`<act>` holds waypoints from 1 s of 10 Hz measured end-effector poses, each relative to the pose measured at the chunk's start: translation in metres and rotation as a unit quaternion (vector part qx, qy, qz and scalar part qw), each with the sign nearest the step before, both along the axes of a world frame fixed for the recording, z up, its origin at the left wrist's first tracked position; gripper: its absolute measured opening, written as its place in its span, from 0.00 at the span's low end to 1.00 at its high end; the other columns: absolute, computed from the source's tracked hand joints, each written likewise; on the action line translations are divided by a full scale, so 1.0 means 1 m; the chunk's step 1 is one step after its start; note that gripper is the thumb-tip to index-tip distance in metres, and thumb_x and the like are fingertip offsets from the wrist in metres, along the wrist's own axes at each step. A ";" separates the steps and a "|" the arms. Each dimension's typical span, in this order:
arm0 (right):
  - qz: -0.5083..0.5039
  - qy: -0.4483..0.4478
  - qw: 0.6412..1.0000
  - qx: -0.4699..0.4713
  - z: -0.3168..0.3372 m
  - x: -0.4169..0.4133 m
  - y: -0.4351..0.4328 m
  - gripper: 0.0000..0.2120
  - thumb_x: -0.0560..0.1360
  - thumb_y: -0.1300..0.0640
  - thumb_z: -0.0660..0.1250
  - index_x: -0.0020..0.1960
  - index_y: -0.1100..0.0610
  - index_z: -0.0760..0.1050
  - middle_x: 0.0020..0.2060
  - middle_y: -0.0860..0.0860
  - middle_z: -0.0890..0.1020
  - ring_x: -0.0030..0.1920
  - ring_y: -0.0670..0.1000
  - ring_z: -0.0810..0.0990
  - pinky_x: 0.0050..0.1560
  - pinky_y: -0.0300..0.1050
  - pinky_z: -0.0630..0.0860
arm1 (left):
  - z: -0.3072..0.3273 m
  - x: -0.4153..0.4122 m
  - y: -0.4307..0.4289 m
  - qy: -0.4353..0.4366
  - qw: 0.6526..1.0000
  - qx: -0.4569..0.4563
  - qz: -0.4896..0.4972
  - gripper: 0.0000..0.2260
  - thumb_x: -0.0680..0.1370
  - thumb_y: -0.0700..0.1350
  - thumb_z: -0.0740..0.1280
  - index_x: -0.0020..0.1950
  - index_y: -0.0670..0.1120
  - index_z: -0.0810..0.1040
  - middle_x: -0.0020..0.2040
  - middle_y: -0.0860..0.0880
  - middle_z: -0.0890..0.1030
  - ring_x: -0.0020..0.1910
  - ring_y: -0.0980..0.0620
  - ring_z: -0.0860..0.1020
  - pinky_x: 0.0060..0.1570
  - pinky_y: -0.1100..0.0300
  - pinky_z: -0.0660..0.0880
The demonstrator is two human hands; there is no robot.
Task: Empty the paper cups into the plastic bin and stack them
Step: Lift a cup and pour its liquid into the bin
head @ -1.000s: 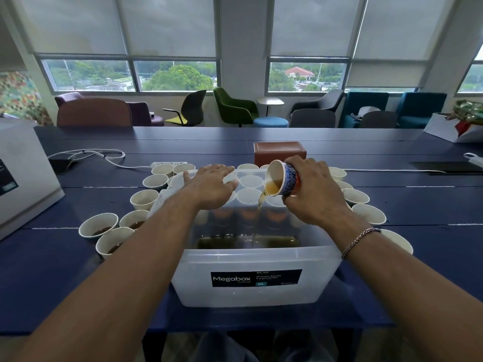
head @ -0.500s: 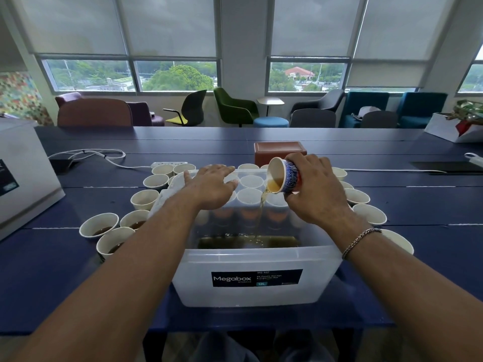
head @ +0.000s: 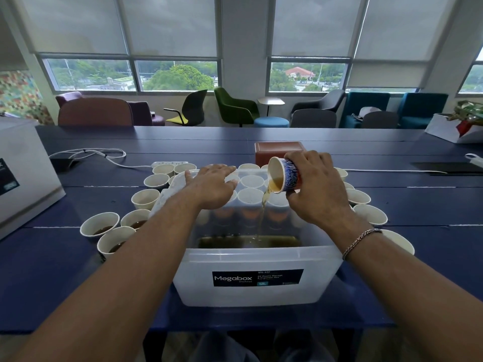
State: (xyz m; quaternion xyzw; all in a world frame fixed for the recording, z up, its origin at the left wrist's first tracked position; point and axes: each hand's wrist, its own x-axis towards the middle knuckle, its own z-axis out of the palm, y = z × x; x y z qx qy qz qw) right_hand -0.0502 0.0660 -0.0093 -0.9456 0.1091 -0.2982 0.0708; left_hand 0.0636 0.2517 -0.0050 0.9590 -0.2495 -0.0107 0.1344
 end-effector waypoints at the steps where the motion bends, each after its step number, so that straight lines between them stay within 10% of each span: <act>1: 0.002 0.012 1.000 -0.019 0.001 -0.001 0.001 0.37 0.67 0.52 0.76 0.71 0.47 0.63 0.67 0.52 0.70 0.68 0.55 0.65 0.65 0.55 0.70 | 0.001 -0.002 0.000 0.001 1.000 -0.001 0.001 0.22 0.84 0.56 0.52 0.79 0.57 0.56 0.81 0.53 0.53 0.80 0.47 0.49 0.74 0.34 0.41; 9: 0.036 -0.114 0.986 -0.120 0.008 -0.001 0.009 0.38 0.61 0.54 0.80 0.67 0.53 0.68 0.64 0.59 0.74 0.65 0.62 0.71 0.64 0.62 0.69 | -0.005 0.006 -0.001 -0.005 1.000 -0.003 0.000 0.23 0.84 0.57 0.53 0.79 0.58 0.56 0.81 0.53 0.53 0.80 0.47 0.49 0.74 0.33 0.41; 10: 0.027 -0.003 0.993 -0.112 0.007 -0.006 0.008 0.36 0.67 0.48 0.75 0.70 0.49 0.61 0.64 0.53 0.75 0.65 0.57 0.73 0.71 0.62 0.58 | -0.007 0.006 0.000 -0.010 1.000 -0.002 0.000 0.23 0.84 0.57 0.53 0.79 0.58 0.56 0.81 0.53 0.53 0.80 0.47 0.50 0.74 0.33 0.42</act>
